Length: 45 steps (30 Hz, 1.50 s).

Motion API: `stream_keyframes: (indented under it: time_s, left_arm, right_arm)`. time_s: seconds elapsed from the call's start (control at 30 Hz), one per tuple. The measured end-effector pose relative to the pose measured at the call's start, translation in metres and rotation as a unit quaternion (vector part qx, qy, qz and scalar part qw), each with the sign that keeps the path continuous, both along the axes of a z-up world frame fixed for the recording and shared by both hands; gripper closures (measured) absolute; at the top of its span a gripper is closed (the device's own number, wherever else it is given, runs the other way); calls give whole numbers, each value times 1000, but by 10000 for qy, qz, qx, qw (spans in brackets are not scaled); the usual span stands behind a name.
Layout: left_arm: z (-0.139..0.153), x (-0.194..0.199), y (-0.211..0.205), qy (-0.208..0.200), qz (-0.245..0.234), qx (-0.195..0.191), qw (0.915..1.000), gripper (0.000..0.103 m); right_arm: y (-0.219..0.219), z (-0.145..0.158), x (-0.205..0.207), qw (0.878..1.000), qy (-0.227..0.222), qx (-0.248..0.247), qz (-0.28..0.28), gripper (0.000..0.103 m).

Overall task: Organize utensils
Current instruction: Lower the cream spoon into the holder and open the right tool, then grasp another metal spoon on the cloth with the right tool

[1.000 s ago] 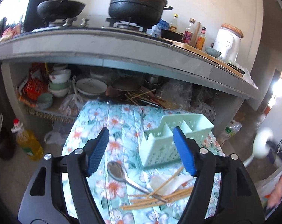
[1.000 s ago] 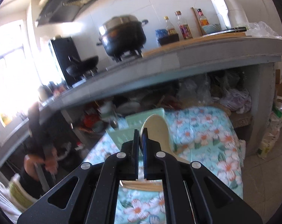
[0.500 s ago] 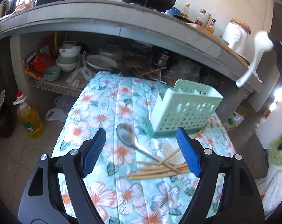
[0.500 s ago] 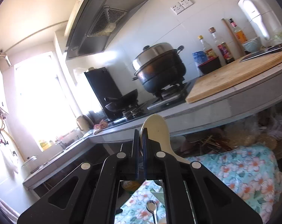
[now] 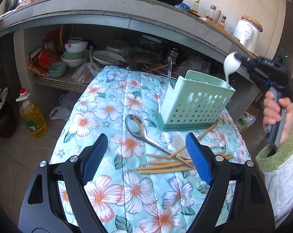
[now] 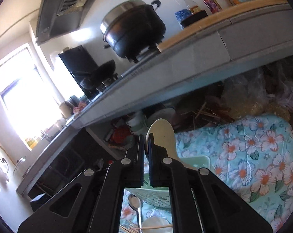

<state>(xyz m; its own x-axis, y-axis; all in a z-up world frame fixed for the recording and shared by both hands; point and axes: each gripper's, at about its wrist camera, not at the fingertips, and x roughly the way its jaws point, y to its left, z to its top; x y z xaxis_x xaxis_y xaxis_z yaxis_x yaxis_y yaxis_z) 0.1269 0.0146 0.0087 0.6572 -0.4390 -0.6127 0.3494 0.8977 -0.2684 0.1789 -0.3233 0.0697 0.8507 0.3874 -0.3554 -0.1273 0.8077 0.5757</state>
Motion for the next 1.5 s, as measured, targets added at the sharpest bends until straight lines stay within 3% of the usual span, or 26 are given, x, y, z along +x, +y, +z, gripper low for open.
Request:
stream_keyframes:
  time_s: [0.13, 0.23, 0.33, 0.7, 0.87, 1.07, 1.27, 1.5]
  left_arm:
    - [-1, 0, -2, -9, -1, 27, 10000, 23]
    - [-2, 1, -2, -3, 19, 22, 10000, 22]
    - [-1, 2, -2, 8, 40, 29, 10000, 21]
    - [-8, 7, 11, 220, 242, -82, 9994, 20]
    - [-16, 13, 25, 499, 406, -213, 9977, 18]
    - [-23, 15, 55, 623, 992, -287, 9927, 13]
    - [-22, 10, 95, 446, 1648, -295, 9849, 8]
    - [-18, 2, 128, 261, 2082, -143, 9776, 8]
  right_arm:
    - [7, 4, -9, 9985, 47, -516, -186, 94]
    - [7, 13, -21, 9971, -56, -676, -357, 83]
    - [4, 19, -31, 9958, -159, -744, -501, 79]
    - [3, 31, -68, 9932, -340, -832, -741, 77]
    - [29, 37, -87, 9922, -524, -1083, -332, 59]
    - [96, 19, -76, 9847, -225, -1560, 740, 54]
    - [187, -29, -28, 9590, 646, -2262, 1578, 54]
    - [271, -91, 33, 8993, 1588, -3721, 1664, 55]
